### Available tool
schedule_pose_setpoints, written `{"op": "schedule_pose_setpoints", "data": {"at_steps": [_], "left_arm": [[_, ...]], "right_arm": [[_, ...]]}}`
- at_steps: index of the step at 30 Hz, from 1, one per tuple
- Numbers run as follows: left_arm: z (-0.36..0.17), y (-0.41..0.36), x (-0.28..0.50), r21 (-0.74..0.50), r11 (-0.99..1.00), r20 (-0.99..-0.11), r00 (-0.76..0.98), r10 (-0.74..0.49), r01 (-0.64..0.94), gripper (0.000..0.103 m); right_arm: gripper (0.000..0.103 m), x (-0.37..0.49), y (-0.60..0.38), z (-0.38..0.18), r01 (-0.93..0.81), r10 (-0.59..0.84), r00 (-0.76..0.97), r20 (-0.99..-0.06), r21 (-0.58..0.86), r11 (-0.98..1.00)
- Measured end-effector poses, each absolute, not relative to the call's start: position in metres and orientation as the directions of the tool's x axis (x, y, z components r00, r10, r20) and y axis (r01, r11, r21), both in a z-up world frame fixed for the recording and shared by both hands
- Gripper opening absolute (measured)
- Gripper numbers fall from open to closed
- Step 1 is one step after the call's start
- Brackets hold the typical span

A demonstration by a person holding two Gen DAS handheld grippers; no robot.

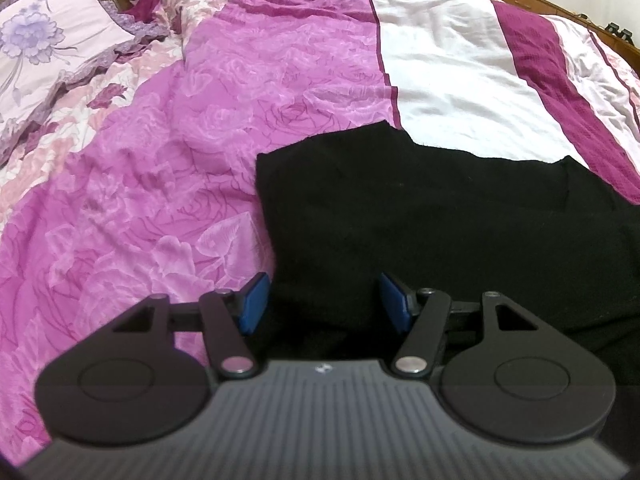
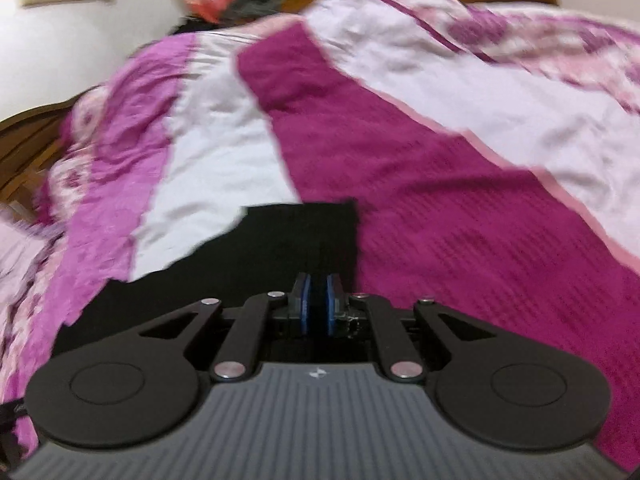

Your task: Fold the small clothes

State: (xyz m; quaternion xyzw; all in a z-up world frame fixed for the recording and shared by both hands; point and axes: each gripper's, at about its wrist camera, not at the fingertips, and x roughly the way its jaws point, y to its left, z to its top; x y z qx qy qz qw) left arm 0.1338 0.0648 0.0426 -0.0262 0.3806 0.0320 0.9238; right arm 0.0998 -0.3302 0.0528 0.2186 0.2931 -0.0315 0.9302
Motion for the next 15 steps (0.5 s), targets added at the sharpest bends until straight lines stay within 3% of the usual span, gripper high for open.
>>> {"op": "schedule_pose_setpoints", "data": {"at_steps": [4,7,9,13,15], "left_arm": [[0.041,0.065,0.134,-0.021,0.997,-0.706,0.708,0.040,-0.078,0.063],[0.040,0.067,0.135,-0.030,0.997,-0.709,0.704,0.033,-0.078,0.064],[0.041,0.068,0.135,-0.037,0.996,-0.712,0.702,0.027,-0.076,0.064],[0.048,0.070,0.130,-0.041,0.997,-0.714,0.700,0.018,-0.068,0.064],[0.051,0.072,0.126,-0.051,0.996,-0.715,0.699,0.010,-0.067,0.062]], "right_arm": [[0.010,0.105,-0.302,0.054,0.075,0.137,0.813,-0.566,0.334,0.940],[0.010,0.113,-0.298,0.039,0.106,0.120,0.786,-0.607,0.323,0.940],[0.010,0.120,-0.306,0.023,0.156,0.111,0.759,-0.641,0.346,0.925],[0.011,0.119,-0.320,0.013,0.171,0.161,0.769,-0.619,0.443,0.880],[0.022,0.112,-0.322,0.019,0.160,0.189,0.782,-0.594,0.484,0.860]]}}
